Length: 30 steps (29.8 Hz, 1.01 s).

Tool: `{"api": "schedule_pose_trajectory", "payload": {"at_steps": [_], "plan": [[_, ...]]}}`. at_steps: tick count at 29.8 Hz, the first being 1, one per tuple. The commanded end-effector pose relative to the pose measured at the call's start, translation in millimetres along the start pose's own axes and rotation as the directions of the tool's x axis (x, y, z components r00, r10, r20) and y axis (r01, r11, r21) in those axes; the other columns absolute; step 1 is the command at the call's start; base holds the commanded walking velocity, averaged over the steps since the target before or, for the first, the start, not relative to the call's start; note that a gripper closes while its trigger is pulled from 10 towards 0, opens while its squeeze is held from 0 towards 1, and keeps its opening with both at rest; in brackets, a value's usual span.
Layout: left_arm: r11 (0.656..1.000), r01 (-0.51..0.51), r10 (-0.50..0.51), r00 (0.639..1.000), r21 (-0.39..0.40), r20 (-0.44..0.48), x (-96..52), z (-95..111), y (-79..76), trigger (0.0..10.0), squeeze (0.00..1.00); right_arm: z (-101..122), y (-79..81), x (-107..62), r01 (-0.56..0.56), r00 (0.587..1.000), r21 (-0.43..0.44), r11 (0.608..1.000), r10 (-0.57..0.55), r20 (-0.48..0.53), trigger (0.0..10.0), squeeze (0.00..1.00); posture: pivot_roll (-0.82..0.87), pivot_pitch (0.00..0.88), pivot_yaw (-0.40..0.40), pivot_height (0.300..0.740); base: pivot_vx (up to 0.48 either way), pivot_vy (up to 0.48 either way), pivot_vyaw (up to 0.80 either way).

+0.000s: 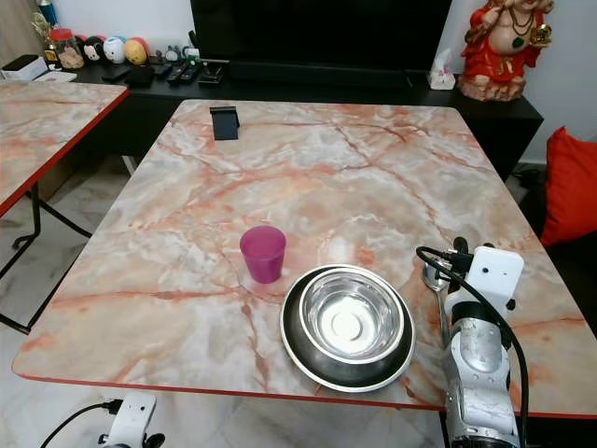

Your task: Setting the table

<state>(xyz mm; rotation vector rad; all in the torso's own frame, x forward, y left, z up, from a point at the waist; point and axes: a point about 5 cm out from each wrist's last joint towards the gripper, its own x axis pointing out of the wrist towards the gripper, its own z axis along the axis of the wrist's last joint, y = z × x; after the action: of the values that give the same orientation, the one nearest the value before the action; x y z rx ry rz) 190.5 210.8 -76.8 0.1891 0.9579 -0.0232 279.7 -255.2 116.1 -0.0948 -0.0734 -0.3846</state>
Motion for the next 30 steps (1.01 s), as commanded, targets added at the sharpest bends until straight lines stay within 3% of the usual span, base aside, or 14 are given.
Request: {"api": "schedule_pose_trajectory", "payload": {"at_steps": [1,11,20,30], "plan": [[1.0,-0.007,0.007,1.0,0.008,0.002,0.1,0.7,0.7,10.0,0.0,4.3,0.1,2.4,0.008,1.0,0.0,1.0,-0.008,0.03,10.0,0.0,0.0,0.0,-0.006,0.74,0.0,0.0,0.0],[0.999,-0.047,0.048,0.998,-0.023,0.036,1.4,13.2,7.7,10.0,0.0,14.8,-1.3,10.8,0.004,0.992,-0.007,1.0,-0.003,0.126,10.0,0.0,0.03,0.0,-0.046,0.74,0.0,0.0,0.0],[0.997,-0.07,0.07,0.997,-0.023,0.023,-0.6,8.9,20.1,10.0,0.0,18.2,-25.1,12.9,0.105,0.982,-0.011,0.994,-0.102,0.159,10.0,0.0,-0.05,0.0,0.022,0.74,0.0,0.0,0.0],[0.998,-0.063,0.062,0.998,0.013,0.033,0.3,15.5,20.9,10.0,0.0,9.7,-29.1,0.4,0.137,0.979,-0.009,0.99,-0.134,0.153,10.0,0.0,-0.1,0.0,0.075,0.74,0.0,0.0,0.0]]}}
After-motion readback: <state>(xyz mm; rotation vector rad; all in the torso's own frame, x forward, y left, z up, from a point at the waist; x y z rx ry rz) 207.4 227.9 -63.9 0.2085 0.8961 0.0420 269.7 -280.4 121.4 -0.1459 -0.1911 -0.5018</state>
